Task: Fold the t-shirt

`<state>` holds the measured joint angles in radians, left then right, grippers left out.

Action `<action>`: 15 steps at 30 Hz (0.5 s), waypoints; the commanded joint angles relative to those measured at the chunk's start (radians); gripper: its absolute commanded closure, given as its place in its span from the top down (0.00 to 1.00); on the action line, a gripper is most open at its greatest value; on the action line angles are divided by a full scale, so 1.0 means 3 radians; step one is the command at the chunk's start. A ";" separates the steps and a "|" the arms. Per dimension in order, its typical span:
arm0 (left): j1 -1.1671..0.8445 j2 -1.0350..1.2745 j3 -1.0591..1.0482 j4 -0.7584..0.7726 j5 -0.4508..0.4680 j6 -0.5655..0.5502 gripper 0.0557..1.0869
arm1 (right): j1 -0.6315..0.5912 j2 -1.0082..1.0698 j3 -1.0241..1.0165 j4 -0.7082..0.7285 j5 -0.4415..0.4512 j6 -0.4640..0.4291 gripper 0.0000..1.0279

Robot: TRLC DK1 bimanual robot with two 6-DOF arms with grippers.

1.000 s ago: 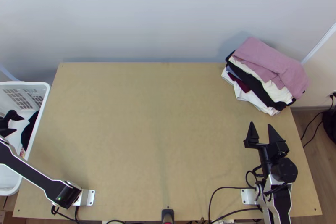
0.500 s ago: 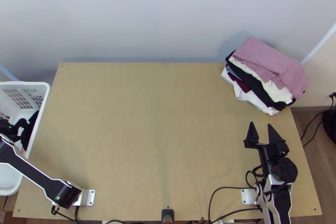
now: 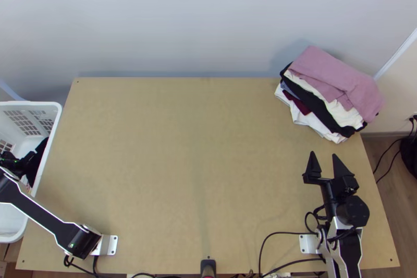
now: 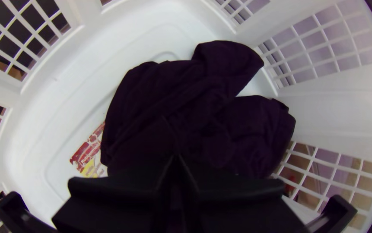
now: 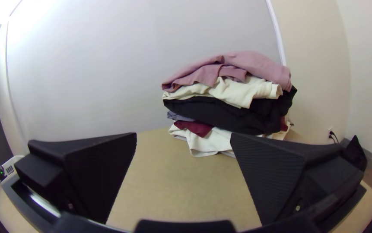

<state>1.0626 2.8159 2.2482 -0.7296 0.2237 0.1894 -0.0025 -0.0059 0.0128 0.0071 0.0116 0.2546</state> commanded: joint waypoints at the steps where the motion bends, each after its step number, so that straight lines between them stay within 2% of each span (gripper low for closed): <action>1: 0.0053 -0.0044 0.0053 0.0018 0.0031 0.0069 0.04 | -0.0012 0.0015 -0.0012 -0.0075 0.0043 0.0036 0.96; 15: 0.0048 -0.1225 0.0053 0.0090 0.0440 -0.0544 0.04 | -0.0012 0.0015 -0.0012 -0.0075 0.0043 0.0036 0.96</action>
<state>1.0737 2.5809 2.2478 -0.7223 0.3264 0.0841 -0.0025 -0.0059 0.0128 0.0071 0.0116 0.2546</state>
